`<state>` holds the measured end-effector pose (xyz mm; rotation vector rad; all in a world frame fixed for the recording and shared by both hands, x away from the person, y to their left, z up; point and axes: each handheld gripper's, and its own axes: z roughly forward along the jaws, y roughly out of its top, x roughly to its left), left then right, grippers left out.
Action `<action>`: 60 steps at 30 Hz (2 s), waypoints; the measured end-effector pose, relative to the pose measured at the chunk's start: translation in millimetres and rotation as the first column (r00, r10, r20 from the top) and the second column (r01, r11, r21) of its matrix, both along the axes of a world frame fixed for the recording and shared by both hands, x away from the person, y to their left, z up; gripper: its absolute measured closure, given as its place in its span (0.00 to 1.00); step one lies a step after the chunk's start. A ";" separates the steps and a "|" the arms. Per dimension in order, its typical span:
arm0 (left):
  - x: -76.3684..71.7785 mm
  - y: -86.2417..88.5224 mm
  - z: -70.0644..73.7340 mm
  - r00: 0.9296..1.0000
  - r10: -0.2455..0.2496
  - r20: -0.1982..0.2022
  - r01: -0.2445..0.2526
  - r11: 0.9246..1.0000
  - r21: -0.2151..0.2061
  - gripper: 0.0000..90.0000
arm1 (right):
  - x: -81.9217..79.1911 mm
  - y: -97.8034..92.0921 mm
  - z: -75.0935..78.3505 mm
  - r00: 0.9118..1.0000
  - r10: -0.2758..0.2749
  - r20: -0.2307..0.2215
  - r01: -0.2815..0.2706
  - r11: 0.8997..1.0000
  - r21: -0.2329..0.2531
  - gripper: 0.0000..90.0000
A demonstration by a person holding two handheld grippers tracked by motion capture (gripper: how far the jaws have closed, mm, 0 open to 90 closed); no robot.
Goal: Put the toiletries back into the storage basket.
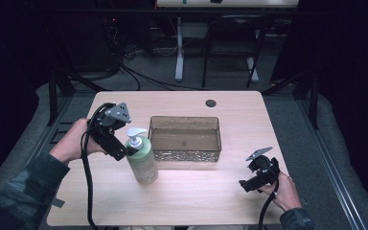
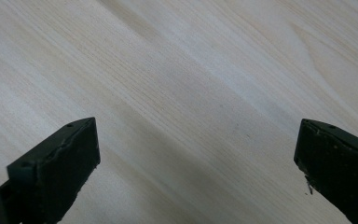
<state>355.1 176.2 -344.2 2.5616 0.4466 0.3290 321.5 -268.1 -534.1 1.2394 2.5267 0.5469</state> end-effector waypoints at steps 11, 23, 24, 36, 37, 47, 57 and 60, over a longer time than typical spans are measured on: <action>13.5 -18.0 14.1 0.996 -0.071 -0.044 0.076 0.990 0.116 0.36 | -0.5 0.7 -1.3 1.000 0.006 -0.020 -0.005 1.000 0.010 0.00; 24.3 -29.2 20.9 0.984 -0.128 -0.122 0.151 0.968 0.200 0.60 | -0.5 -0.2 -0.8 1.000 0.010 -0.013 -0.010 1.000 0.011 0.00; 25.7 -31.0 20.7 0.982 -0.131 -0.138 0.160 0.961 0.226 0.62 | -0.3 -0.2 -0.8 1.000 0.011 -0.010 -0.011 1.000 0.004 0.00; 31.1 -35.7 19.0 0.972 -0.144 -0.184 0.192 0.941 0.277 0.69 | -0.6 0.9 -1.3 1.000 0.006 -0.016 -0.006 1.000 0.010 0.00; 31.3 -36.0 18.8 0.972 -0.146 -0.183 0.193 0.941 0.278 0.70 | -0.5 1.0 -1.4 1.000 0.006 -0.016 -0.006 1.000 0.009 0.00; 32.5 -45.3 21.7 0.964 -0.159 -0.211 0.228 0.904 0.362 0.70 | -0.7 1.6 -1.6 1.000 0.007 -0.020 -0.007 1.000 0.009 0.00; 32.4 -43.0 26.5 0.965 -0.154 -0.213 0.226 0.898 0.377 0.70 | -0.5 1.4 -1.6 1.000 0.012 -0.016 -0.012 1.000 0.002 0.00; 32.1 -42.5 32.6 0.966 -0.148 -0.211 0.222 0.894 0.390 0.70 | -0.7 2.0 -1.6 1.000 0.010 -0.015 -0.010 1.000 0.003 0.00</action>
